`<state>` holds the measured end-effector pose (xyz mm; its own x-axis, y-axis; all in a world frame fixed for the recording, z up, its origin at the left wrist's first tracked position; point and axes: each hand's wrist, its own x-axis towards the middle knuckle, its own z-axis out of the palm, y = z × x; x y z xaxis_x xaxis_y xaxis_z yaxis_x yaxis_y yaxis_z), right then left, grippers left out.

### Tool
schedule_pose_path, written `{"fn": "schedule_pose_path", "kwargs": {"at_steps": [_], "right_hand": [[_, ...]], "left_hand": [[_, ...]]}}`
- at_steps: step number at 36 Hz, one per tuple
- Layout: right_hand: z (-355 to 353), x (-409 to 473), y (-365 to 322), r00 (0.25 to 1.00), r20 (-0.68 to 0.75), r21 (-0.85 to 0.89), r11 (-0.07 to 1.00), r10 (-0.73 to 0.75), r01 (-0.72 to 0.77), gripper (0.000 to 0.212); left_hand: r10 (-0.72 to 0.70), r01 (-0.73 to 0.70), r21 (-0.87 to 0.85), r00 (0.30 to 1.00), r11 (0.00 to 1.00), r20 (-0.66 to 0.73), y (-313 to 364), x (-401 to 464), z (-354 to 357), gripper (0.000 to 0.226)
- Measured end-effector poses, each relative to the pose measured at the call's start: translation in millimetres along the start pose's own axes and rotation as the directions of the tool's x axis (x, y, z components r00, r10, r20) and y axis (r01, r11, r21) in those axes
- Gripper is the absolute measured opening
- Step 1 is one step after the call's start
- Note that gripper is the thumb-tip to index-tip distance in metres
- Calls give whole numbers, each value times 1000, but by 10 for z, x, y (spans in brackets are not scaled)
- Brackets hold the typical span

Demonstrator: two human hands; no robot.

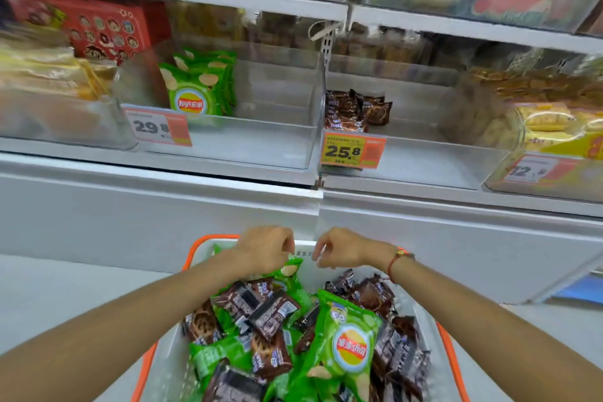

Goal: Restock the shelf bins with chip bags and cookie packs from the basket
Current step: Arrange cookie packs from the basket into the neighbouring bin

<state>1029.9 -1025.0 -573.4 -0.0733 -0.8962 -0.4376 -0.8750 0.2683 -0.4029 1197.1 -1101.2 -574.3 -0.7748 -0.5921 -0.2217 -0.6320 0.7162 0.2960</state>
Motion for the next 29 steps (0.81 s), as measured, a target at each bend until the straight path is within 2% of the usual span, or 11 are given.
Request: {"fn": "schedule_pose_path", "kwargs": {"at_steps": [3,6,10,13,16,19,22,24,27,29], "right_hand": [[390,110,-106,993,120,-76,997,1,8,24],[777,164,-162,985,170,-162,987,38,-10,35],[1171,212,-129,994,98,-326,945,52,-18,49],[1269,176,-155,999,10,-396,917,-44,45,53],[1234,176,-138,994,-62,-356,932,-95,67,41],[1078,172,-125,997,-9,-279,958,-73,68,40],[809,105,-147,998,60,-149,988,-34,42,38],[615,34,-128,996,78,-118,992,-40,49,27],[292,-117,-85,996,82,-69,997,-25,31,38],[94,-203,-46,999,47,65,998,4,-7,53]], "left_hand": [[4,-30,107,973,994,230,-169,-109,329,30],[-32,-7,105,931,994,363,-298,-194,606,28],[-32,51,-33,907,998,421,-377,-255,847,41],[-35,97,-122,899,988,436,-391,-215,899,32],[-67,204,-226,864,952,499,-399,-150,862,50],[-82,274,-255,814,928,575,-408,-118,778,60],[-51,286,-289,787,914,615,-400,-97,632,77],[-14,264,-332,802,905,598,-359,-91,481,81],[49,222,-430,844,875,535,-247,-97,214,71],[63,219,-499,871,838,488,-171,-104,43,66]]}}
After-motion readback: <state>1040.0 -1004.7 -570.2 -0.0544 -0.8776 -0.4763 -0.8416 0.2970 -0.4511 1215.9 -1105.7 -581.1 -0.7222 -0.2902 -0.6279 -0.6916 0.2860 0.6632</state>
